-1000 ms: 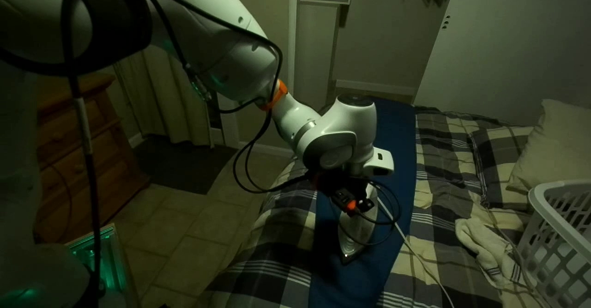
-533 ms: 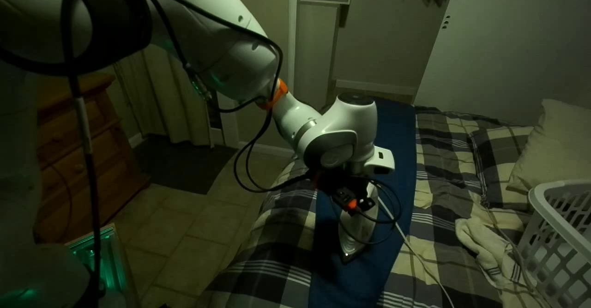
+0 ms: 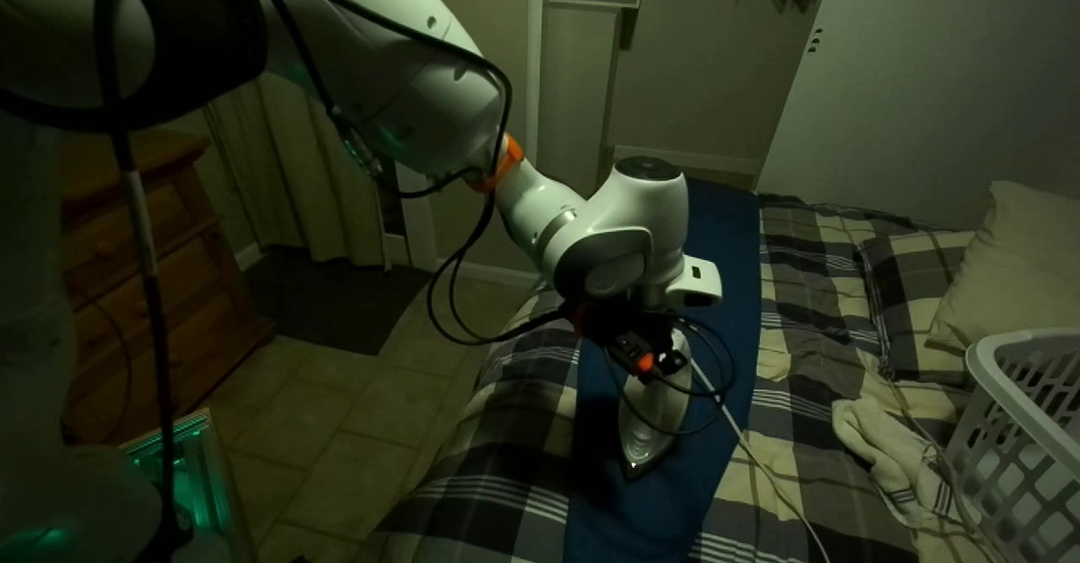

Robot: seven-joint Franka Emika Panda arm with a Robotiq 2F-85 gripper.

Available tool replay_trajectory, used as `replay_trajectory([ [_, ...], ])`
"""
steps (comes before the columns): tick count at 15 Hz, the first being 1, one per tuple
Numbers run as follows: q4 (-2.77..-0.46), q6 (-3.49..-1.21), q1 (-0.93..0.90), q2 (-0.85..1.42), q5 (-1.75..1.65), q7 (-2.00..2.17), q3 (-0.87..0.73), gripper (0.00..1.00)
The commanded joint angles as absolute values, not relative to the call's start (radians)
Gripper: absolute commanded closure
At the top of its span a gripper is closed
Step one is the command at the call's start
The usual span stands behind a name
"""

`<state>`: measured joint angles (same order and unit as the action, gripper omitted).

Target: Press a button on the pressing iron

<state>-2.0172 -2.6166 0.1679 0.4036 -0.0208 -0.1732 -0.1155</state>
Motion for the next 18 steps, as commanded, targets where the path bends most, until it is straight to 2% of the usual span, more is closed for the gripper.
replay_trajectory([
  [1,-2.022,-2.609,0.173,0.375,-0.029,-0.180,-0.108,0.68],
  [2,-2.022,-2.617,0.172,0.372,-0.033,-0.179,-0.110,0.67],
  [3,-2.021,-2.616,0.172,0.368,-0.034,-0.180,-0.110,0.62],
  [12,-2.043,-2.613,0.163,0.279,-0.094,-0.182,-0.137,0.00],
  [18,-2.060,-2.582,0.161,0.194,-0.145,-0.184,-0.153,0.00],
])
